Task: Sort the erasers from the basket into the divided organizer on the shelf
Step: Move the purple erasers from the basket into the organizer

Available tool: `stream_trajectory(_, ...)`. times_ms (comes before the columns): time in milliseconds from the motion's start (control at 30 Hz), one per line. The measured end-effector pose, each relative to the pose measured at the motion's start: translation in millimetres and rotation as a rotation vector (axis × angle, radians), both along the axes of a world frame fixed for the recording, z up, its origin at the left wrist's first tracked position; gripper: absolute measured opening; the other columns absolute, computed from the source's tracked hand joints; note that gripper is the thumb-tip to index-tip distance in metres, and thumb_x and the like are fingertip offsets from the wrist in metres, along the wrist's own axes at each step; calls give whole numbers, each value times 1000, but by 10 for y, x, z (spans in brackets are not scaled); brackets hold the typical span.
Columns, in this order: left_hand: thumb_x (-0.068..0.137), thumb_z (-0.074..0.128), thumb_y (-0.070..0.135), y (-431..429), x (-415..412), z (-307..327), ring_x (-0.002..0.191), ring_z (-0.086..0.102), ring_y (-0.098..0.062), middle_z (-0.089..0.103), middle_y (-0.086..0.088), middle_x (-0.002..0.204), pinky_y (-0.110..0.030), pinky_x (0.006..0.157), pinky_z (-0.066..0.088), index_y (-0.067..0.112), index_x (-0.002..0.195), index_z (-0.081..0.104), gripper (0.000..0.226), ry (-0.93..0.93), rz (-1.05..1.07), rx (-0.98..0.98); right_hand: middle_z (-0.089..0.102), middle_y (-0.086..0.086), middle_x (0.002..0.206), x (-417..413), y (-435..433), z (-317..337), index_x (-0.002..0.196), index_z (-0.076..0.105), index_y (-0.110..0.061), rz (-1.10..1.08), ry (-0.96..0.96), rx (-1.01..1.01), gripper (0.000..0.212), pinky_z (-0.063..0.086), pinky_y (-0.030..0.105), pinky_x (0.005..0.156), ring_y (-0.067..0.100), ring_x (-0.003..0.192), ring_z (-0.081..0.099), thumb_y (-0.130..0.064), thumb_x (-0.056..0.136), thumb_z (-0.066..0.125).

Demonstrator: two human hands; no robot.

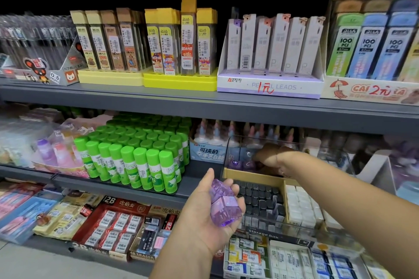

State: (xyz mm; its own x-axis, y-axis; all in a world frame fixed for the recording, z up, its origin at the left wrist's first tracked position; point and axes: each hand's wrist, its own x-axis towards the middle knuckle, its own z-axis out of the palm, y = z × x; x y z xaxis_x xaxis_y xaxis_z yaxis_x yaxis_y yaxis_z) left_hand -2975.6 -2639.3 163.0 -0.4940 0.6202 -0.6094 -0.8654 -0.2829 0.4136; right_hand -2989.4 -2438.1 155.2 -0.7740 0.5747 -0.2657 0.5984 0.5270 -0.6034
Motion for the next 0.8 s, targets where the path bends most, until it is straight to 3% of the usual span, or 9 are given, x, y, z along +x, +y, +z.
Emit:
stream_trajectory(100,89,60,42,-5,3,-3,62,58,-23,65,-15,74,-26,43,52,0,93,66,43,-22,-6,26,61,10,99,62,-39,118,119,54,-11,34,-7,-6,25,49,16,61,18,78,59,-22,97,48)
stream_trajectory(167,91,57,40,-1,4,7,64,57,-24,65,-17,78,-27,43,52,-1,95,65,42,-32,-7,30,64,14,103,90,-34,178,112,58,-10,71,25,7,25,56,29,79,25,88,65,-26,96,49)
stream_trajectory(267,94,53,34,11,-1,9,67,57,-25,64,-18,83,-30,45,54,-2,95,64,38,-39,-4,45,64,3,81,274,-208,364,85,62,-19,245,265,4,8,52,29,72,14,71,59,-25,90,62)
stream_trajectory(300,94,52,32,18,3,15,68,56,-25,63,-18,82,-30,46,54,-2,94,63,36,-40,-4,55,65,0,82,383,-320,445,87,64,-22,352,343,-25,4,51,27,72,10,72,58,-24,86,67)
stream_trajectory(400,98,45,30,44,-8,-12,69,56,-23,64,-15,78,-29,56,53,0,91,62,36,-31,-2,104,66,-4,95,715,-612,551,98,66,-23,650,370,22,27,49,19,78,4,81,59,-27,75,79)
stream_trajectory(500,102,35,35,53,-9,-41,87,56,-26,61,-20,102,-36,76,48,-2,118,57,46,-30,-20,170,56,-17,100,868,-740,462,104,63,-35,739,331,255,39,43,16,85,1,95,53,-38,69,80)
stream_trajectory(567,103,30,35,56,6,-59,91,56,-29,60,-23,109,-37,80,45,-4,118,56,50,-33,-26,175,53,-22,97,885,-768,404,108,63,-35,751,358,357,42,38,13,86,-1,97,49,-35,70,80)
stream_trajectory(633,103,30,33,61,34,-45,81,61,-30,65,-23,99,-37,70,49,-6,106,60,49,-41,-24,170,57,-22,96,868,-738,354,105,64,-34,737,403,338,39,40,12,82,-1,93,52,-32,70,80)
stream_trajectory(800,102,39,36,51,-31,-70,70,54,-21,56,-16,78,-41,79,48,-2,90,54,42,-129,147,92,69,7,78,609,-367,336,91,65,-15,178,586,-190,17,45,17,50,14,58,56,-22,79,75)
